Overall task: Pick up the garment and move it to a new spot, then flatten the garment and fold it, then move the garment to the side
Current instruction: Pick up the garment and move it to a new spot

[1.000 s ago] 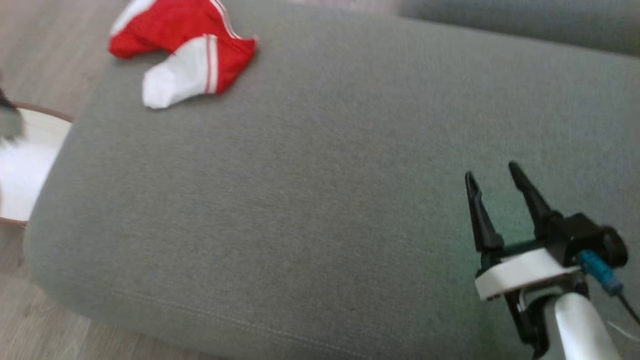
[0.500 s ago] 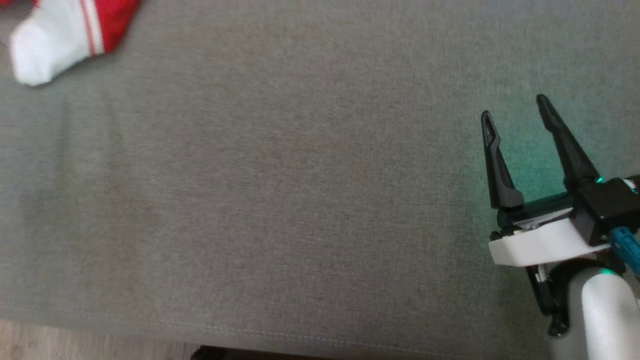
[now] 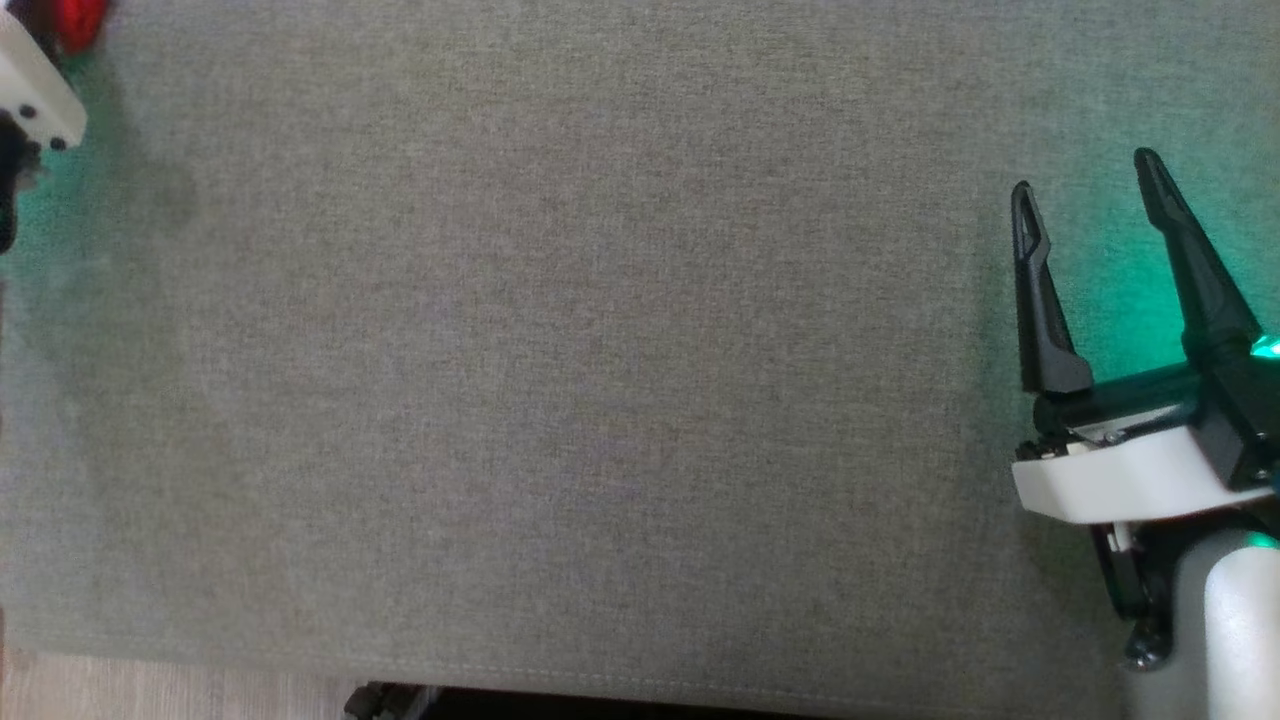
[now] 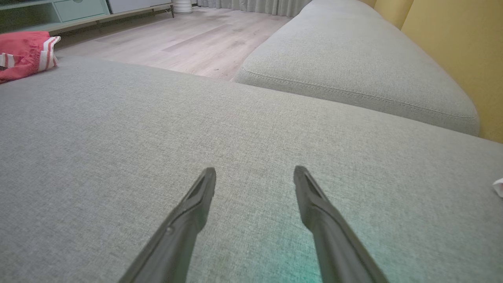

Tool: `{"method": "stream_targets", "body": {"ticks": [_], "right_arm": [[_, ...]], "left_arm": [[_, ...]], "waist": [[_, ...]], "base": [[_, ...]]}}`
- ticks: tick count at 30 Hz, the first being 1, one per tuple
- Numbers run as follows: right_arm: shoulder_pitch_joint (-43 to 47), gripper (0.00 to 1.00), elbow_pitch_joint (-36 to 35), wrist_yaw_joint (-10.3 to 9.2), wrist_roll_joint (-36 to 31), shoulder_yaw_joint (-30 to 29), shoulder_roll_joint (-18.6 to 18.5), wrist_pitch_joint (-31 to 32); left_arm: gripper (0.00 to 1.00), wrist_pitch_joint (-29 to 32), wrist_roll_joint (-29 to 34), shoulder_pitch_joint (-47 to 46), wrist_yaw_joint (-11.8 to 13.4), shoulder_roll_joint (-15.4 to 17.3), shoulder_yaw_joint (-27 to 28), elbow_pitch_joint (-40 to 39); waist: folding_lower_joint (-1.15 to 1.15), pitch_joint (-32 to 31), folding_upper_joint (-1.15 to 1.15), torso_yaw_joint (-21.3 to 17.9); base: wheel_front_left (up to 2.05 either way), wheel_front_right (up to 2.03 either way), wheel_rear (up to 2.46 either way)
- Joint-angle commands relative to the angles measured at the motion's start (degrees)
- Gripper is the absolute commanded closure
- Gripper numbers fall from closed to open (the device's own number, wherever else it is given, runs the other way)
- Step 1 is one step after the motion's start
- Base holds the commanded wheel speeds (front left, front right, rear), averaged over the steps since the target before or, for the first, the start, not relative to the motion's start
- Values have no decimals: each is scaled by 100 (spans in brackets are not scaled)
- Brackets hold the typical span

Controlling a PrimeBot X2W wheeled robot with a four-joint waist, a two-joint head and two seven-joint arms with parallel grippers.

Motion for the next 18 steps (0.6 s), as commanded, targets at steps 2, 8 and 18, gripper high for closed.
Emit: {"method": "stream_targets", "body": {"ticks": [2, 8, 18], "right_arm": [[-59, 0, -243, 21, -11, 101, -17, 9], [-132, 0, -76, 21, 80, 67, -17, -110], [-190, 0, 629, 21, 559, 51, -17, -499]], "left_arm": [[100, -24, -12, -107, -30, 235, 56, 88], [100, -363, 46, -304, -110, 301, -117, 317], [100, -904, 197, -620, -144, 615, -507, 34]], "waist": [[0, -3, 0, 12], [0, -252, 0, 2], [0, -1380, 0, -256]], "base": [[0, 0, 0], [0, 0, 0], [0, 0, 0]]}}
